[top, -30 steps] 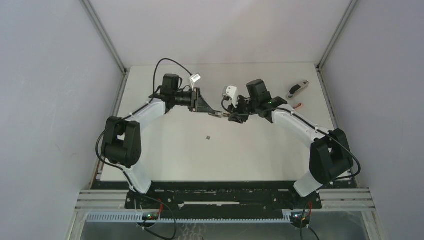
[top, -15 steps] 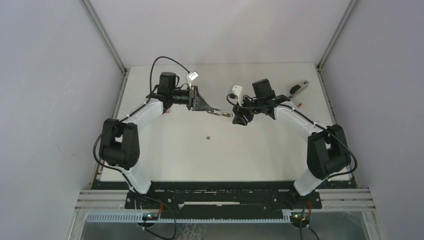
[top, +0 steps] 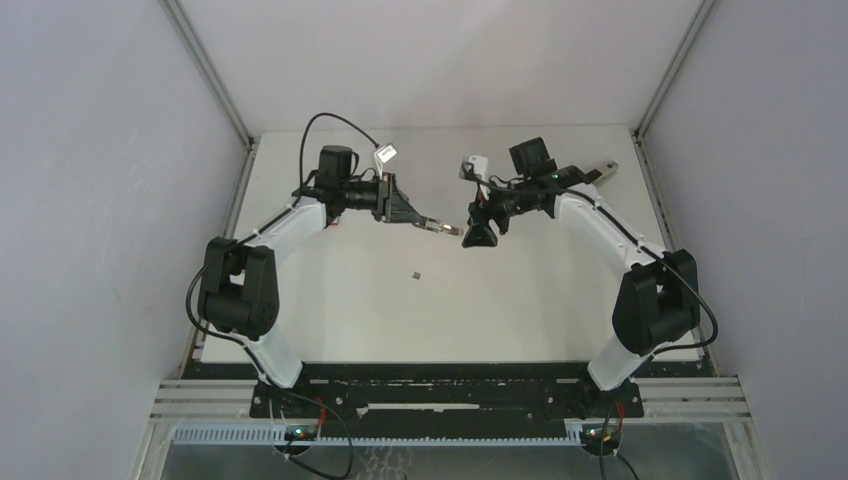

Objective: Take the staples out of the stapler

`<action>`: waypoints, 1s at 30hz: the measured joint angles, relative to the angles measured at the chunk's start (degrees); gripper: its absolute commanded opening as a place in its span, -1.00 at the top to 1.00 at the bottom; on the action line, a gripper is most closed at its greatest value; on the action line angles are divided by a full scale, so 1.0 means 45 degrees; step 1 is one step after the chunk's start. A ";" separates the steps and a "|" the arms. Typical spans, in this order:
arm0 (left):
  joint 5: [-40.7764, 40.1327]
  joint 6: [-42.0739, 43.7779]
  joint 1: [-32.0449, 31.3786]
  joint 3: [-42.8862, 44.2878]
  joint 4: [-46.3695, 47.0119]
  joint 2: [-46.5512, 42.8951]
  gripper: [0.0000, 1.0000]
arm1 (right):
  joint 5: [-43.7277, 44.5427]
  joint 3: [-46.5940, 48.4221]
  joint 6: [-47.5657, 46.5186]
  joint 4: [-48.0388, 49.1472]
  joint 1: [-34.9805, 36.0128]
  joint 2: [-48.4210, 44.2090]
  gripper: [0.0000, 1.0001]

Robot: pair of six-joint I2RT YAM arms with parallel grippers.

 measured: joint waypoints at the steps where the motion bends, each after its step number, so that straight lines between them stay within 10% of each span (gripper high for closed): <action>1: -0.0053 0.0083 0.0000 0.0000 -0.0078 -0.0005 0.45 | -0.0112 0.0461 -0.0005 -0.0427 -0.0049 0.0121 -0.27; 30: 0.0432 0.2803 -0.1180 0.0000 -0.1841 -0.0777 0.45 | -0.2841 0.5319 0.0486 -0.5542 0.0160 0.4750 0.18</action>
